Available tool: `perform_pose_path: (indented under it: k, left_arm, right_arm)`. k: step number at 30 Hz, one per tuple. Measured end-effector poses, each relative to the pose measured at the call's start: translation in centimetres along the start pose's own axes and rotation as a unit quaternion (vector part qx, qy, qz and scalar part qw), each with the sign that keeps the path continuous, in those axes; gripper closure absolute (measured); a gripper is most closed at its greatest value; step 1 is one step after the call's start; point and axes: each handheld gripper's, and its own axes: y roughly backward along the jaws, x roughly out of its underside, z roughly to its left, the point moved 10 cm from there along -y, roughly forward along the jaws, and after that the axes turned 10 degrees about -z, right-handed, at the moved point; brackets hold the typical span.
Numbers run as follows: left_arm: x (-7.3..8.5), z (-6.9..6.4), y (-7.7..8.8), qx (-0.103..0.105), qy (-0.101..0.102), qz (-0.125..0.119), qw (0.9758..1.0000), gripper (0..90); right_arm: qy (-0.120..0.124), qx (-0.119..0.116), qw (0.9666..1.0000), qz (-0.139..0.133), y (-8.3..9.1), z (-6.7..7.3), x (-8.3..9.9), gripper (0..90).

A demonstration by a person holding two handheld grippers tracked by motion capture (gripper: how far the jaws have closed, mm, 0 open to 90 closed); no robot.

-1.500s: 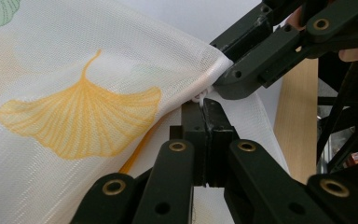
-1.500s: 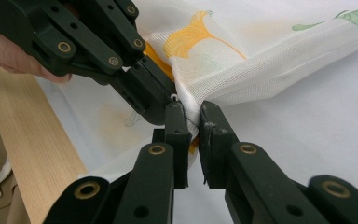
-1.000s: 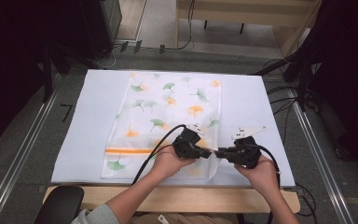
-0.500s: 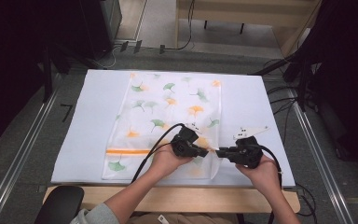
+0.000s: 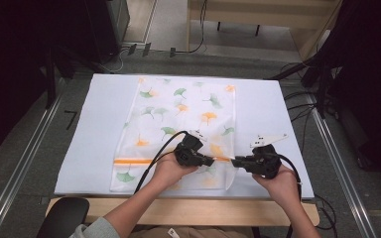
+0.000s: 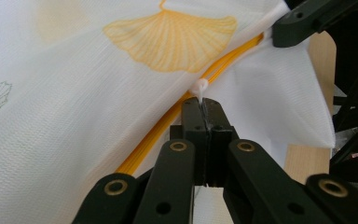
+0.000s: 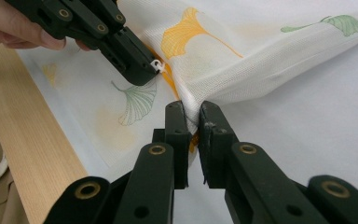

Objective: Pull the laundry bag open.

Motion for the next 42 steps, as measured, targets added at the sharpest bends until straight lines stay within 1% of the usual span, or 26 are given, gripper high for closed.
perform_pose_path:
  k: [3,10,12,14,20,21,24,28,30,31,32,33,34,35,37,39,41,42]
  left_arm:
    - [0.1,-0.1,0.0,0.000,-0.004,0.005,1.0000,90.0]
    - [0.1,0.1,0.1,-0.003,-0.001,0.007,1.0000,90.0]
    - [0.2,0.1,0.1,-0.003,0.007,0.009,0.9999,90.0]
    - [0.3,0.2,0.0,-0.005,0.005,0.012,0.9999,90.0]
    - [0.4,0.3,0.0,-0.005,0.004,0.014,0.9999,90.0]
    - [0.4,0.3,0.0,-0.003,0.007,0.018,0.9998,90.0]
    - [0.5,0.4,0.0,0.000,0.010,0.017,0.9998,90.0]
    - [0.6,0.6,0.1,-0.004,0.009,0.021,0.9997,90.0]
    - [0.7,0.8,0.3,-0.008,0.009,0.022,0.9997,90.0]
    - [0.8,0.9,0.4,-0.006,0.011,0.022,0.9997,90.0]
    - [0.9,1.2,0.6,-0.010,0.011,0.024,0.9996,90.0]
    - [1.0,1.4,0.8,-0.010,0.014,0.023,0.9996,90.0]
    - [1.1,1.5,1.0,-0.014,0.018,0.023,0.9995,90.0]
    - [1.2,1.7,1.2,-0.014,0.017,0.024,0.9995,90.0]
    - [1.4,2.0,1.7,-0.015,0.022,0.021,0.9994,90.0]
    - [1.4,2.0,2.0,-0.013,0.025,0.018,0.9994,90.0]
    - [1.4,2.0,2.1,-0.014,0.020,0.020,0.9995,90.0]
    - [1.4,2.0,2.2,-0.016,0.020,0.020,0.9995,90.0]
  right_arm:
    - [0.001,0.002,1.0000,0.001,0.0,0.0,0.0,85.0]
    - [0.000,0.002,1.0000,0.000,0.0,0.0,0.0,84.8]
    - [0.001,0.000,1.0000,0.001,0.0,0.0,0.0,84.8]
    - [-0.003,-0.001,1.0000,0.002,-0.1,0.0,0.1,84.8]
    - [-0.002,-0.001,1.0000,0.002,-0.2,0.0,0.1,84.8]
    - [-0.001,-0.002,1.0000,0.002,-0.2,0.0,0.1,84.8]
    - [0.002,-0.004,1.0000,0.003,-0.2,0.1,0.1,84.8]
    - [0.003,-0.006,1.0000,0.004,-0.2,0.2,0.2,84.8]
    - [0.000,-0.006,1.0000,0.003,-0.1,0.1,0.1,84.8]
    - [0.000,-0.005,1.0000,0.002,-0.1,0.1,0.1,84.8]
    - [-0.002,-0.004,1.0000,0.001,0.0,0.1,0.1,84.8]
    - [-0.002,-0.004,1.0000,0.002,0.0,0.0,0.1,84.7]
    - [-0.003,-0.003,1.0000,0.001,0.1,-0.1,0.1,84.7]
    - [-0.005,-0.002,1.0000,0.000,0.1,-0.2,0.1,84.7]
    - [-0.005,-0.002,1.0000,-0.001,0.2,-0.3,0.1,84.6]
    - [-0.007,-0.001,1.0000,0.000,0.2,-0.3,0.2,84.6]
    - [-0.006,-0.001,1.0000,0.000,0.2,-0.3,0.2,84.6]
    - [-0.006,0.000,1.0000,0.000,0.1,-0.3,0.2,84.6]
